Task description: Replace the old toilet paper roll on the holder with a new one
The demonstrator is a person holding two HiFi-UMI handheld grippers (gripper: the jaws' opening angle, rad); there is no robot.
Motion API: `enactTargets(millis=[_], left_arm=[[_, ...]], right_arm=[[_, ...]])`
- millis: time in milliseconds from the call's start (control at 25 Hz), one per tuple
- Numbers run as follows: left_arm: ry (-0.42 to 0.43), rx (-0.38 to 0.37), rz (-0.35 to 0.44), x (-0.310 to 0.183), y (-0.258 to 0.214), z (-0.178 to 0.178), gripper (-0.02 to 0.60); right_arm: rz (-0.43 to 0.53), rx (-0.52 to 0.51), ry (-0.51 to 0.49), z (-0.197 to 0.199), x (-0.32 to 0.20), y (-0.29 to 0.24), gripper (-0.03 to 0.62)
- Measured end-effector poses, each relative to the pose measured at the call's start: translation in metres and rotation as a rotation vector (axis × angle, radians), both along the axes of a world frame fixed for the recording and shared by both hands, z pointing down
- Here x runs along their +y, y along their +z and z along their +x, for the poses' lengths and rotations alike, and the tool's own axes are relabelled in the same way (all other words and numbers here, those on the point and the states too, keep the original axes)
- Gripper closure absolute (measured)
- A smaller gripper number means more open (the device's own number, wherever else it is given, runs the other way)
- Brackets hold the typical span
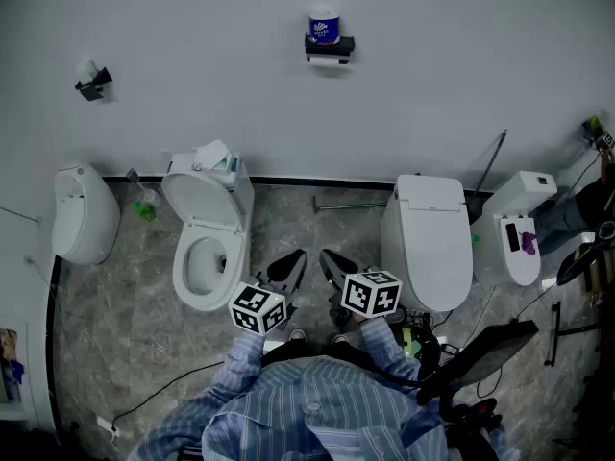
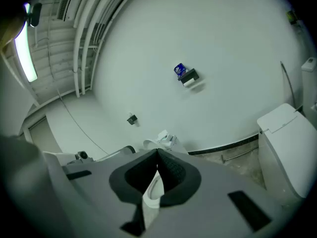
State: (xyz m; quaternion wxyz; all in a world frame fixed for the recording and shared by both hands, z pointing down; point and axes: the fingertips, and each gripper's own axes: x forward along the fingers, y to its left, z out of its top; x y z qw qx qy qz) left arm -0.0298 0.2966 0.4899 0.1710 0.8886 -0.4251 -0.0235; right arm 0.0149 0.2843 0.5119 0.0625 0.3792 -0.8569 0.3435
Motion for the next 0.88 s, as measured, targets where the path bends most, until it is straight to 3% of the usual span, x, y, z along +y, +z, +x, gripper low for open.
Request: enactTargets(millis=[400, 640, 880], left_arm=[[0.004, 0.003, 0.026, 0.003, 0.0, 0.004, 0.575], [-0.001, 0.005, 0.027, 0.002, 0.0, -0.002, 0.575], [0.003, 0.009, 0.022, -0.002, -0.002, -0.009, 0.575]], right_arm=[[0.016, 0.002, 0.007, 0.007, 0.001, -0.001, 0.589], [0.015, -0.082, 0.014, 0.003, 0.001, -0.007, 0.589], [0.005, -0.085, 0.018, -0.002, -0.001, -0.009, 0.589]])
